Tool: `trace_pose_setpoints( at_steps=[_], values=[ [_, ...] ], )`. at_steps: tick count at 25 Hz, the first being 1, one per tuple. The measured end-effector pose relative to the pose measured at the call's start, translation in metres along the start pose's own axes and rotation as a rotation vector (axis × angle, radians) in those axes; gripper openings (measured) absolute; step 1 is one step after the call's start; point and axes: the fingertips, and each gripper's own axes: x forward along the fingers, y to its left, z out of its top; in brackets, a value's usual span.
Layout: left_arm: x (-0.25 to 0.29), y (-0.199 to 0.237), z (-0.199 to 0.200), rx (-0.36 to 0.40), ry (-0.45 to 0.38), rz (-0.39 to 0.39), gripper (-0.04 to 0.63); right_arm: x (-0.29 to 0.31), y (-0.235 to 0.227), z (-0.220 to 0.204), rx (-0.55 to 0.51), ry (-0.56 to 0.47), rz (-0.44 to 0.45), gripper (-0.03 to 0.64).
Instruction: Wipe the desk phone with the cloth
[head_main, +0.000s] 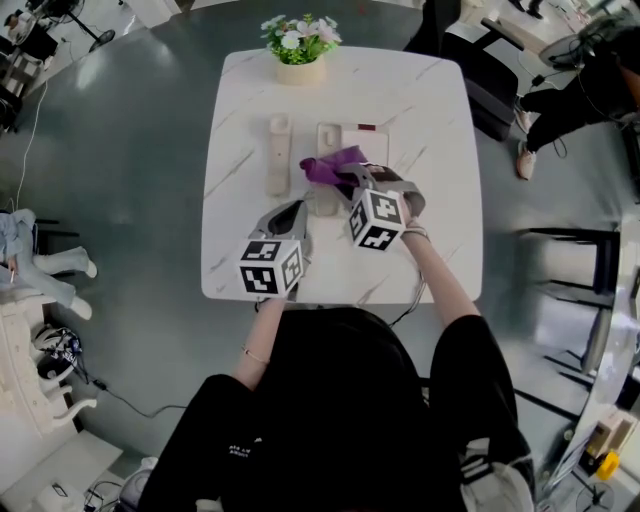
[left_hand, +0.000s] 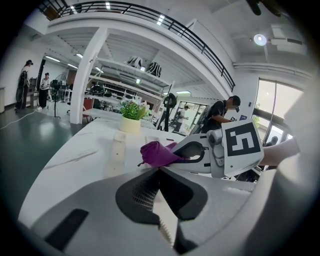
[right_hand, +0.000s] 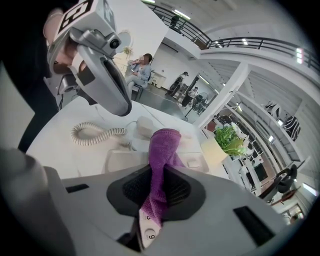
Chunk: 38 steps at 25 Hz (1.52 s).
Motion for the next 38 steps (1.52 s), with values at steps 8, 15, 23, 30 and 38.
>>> trace_pose_setpoints(
  at_steps=[8, 15, 23, 30, 38],
  values=[
    [-0.005, -0.002, -0.007, 0.0, 0.005, 0.004, -0.003, -0.004, 0.016, 0.0, -0.005, 0.01, 0.041, 0.038],
    [-0.012, -0.006, -0.012, 0.001, 0.004, 0.005, -0.003, -0.01, 0.034, 0.001, 0.005, 0.012, 0.091, 0.038],
    [-0.023, -0.004, -0.012, 0.004, -0.01, 0.016, -0.003, -0.014, 0.058, 0.002, 0.011, 0.025, 0.162, 0.038],
    [-0.025, -0.007, -0.01, 0.006, -0.021, 0.008, -0.003, -0.018, 0.073, 0.001, 0.023, 0.039, 0.207, 0.038],
    [-0.025, -0.009, 0.0, 0.019, -0.035, 0.003, -0.003, -0.024, 0.08, -0.001, 0.111, 0.029, 0.257, 0.038]
  ],
)
